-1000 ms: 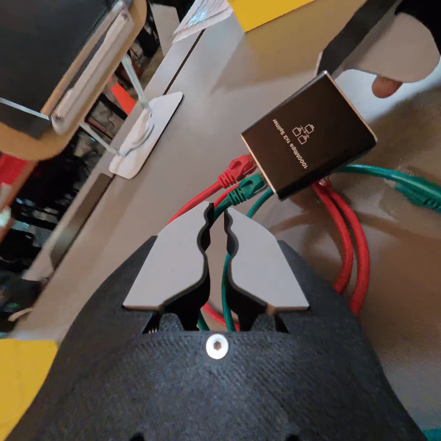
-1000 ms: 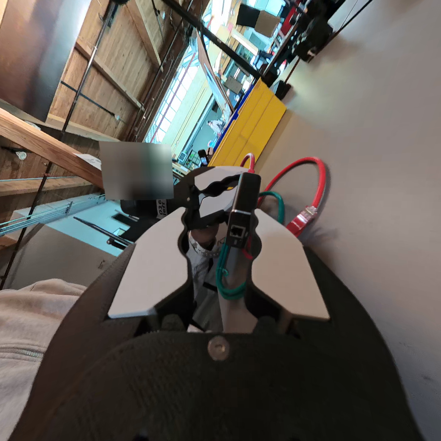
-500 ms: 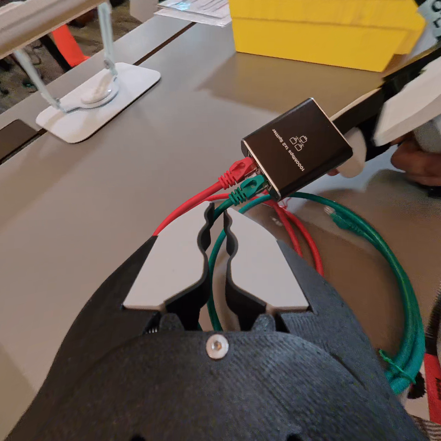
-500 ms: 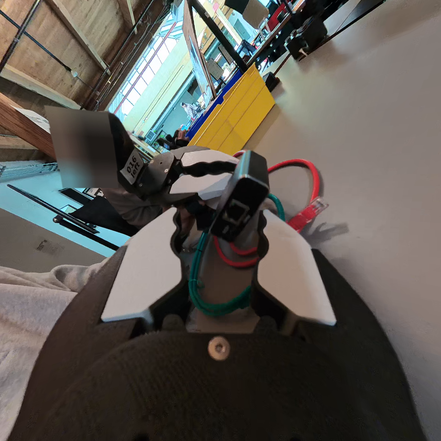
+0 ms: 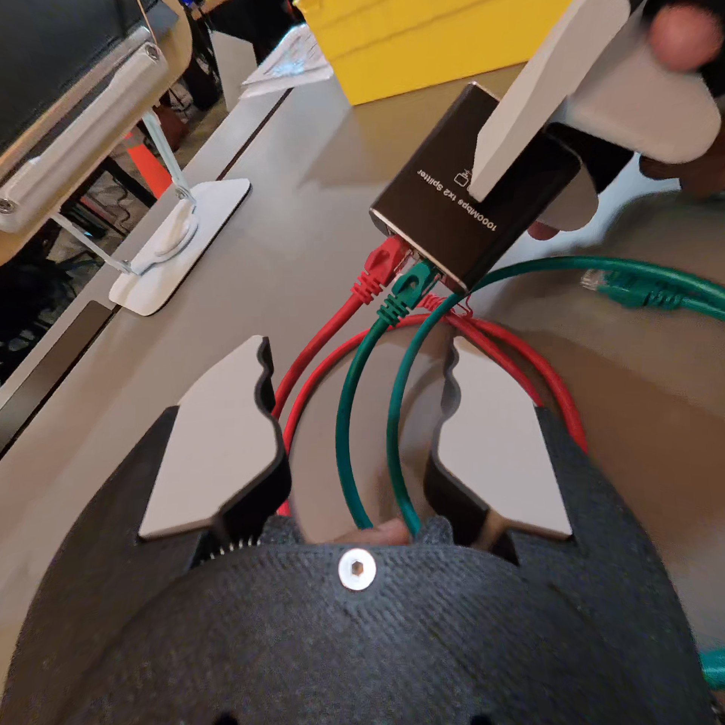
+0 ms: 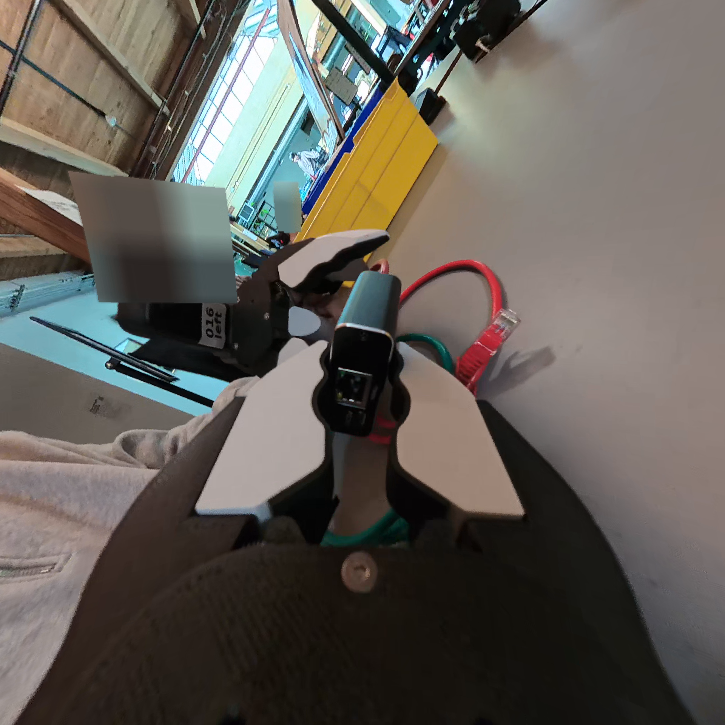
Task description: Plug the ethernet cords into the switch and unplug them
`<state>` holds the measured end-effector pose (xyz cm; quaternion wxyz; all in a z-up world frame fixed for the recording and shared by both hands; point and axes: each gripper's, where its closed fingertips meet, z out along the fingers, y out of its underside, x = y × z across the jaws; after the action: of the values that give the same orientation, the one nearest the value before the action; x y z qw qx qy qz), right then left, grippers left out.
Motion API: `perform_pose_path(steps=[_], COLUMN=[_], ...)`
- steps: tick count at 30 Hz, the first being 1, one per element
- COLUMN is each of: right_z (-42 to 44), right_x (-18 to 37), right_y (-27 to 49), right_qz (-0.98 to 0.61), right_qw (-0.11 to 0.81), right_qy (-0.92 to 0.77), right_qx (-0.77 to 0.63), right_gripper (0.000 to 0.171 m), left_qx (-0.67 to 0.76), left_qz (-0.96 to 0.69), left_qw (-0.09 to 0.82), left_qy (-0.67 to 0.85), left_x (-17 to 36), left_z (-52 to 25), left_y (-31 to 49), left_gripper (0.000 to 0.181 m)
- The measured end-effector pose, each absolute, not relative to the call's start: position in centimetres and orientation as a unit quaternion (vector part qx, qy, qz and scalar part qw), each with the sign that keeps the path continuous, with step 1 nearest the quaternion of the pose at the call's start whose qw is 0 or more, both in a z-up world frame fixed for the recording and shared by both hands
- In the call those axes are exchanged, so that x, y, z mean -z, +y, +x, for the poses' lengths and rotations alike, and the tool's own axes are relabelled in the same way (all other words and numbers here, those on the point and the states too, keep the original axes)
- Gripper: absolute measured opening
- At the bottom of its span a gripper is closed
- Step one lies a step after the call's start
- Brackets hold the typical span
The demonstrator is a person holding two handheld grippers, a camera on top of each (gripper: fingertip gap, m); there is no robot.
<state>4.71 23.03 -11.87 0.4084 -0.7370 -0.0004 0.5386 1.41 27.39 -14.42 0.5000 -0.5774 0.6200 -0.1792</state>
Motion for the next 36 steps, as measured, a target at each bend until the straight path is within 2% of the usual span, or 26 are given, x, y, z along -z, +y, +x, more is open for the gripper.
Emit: perform_pose_path(steps=[1, 3, 7, 11, 15, 17, 23, 27, 36], right_z=[4.6, 4.6, 4.7, 3.7, 2.4, 1.8, 3.1, 4.8, 1.0], right_x=[11.9, 11.7, 11.8, 11.6, 11.8, 12.1, 9.4, 8.6, 10.0], right_y=[22.9, 22.8, 22.8, 22.5, 22.1, 21.9, 22.4, 22.9, 20.9], right_qz=[-0.739, -0.739, -0.740, -0.735, -0.735, -0.739, -0.680, -0.666, -0.714], right_qw=[0.404, 0.398, 0.392, 0.382, 0.369, 0.364, 0.412, 0.443, 0.411], right_qy=[-0.008, -0.020, -0.025, -0.046, -0.068, -0.075, -0.031, -0.003, -0.117], right_qx=[-0.539, -0.543, -0.546, -0.558, -0.564, -0.562, -0.606, -0.600, -0.554], right_gripper=[0.027, 0.027, 0.027, 0.028, 0.028, 0.029, 0.045, 0.046, 0.039], left_qx=[0.180, 0.190, 0.168, 0.121, 0.034, 0.022, 0.153, 0.242, 0.218], left_qz=[-0.572, -0.558, -0.563, -0.536, -0.518, -0.515, -0.607, -0.675, -0.728], left_qw=[0.500, 0.485, 0.457, 0.475, 0.491, 0.499, 0.483, 0.467, 0.491], left_qy=[0.625, 0.645, 0.668, 0.687, 0.700, 0.697, 0.613, 0.518, 0.427], left_x=[14.4, 14.3, 14.9, 14.5, 15.4, 15.4, 14.1, 13.6, 13.8], left_z=[1.4, 1.6, 1.8, 2.0, 1.8, 1.7, 0.8, -1.5, -5.9], left_y=[27.2, 26.0, 25.2, 24.9, 26.1, 26.4, 28.2, 31.2, 36.2], left_gripper=[0.082, 0.063, 0.062, 0.059, 0.048, 0.031, 0.030, 0.030, 0.030])
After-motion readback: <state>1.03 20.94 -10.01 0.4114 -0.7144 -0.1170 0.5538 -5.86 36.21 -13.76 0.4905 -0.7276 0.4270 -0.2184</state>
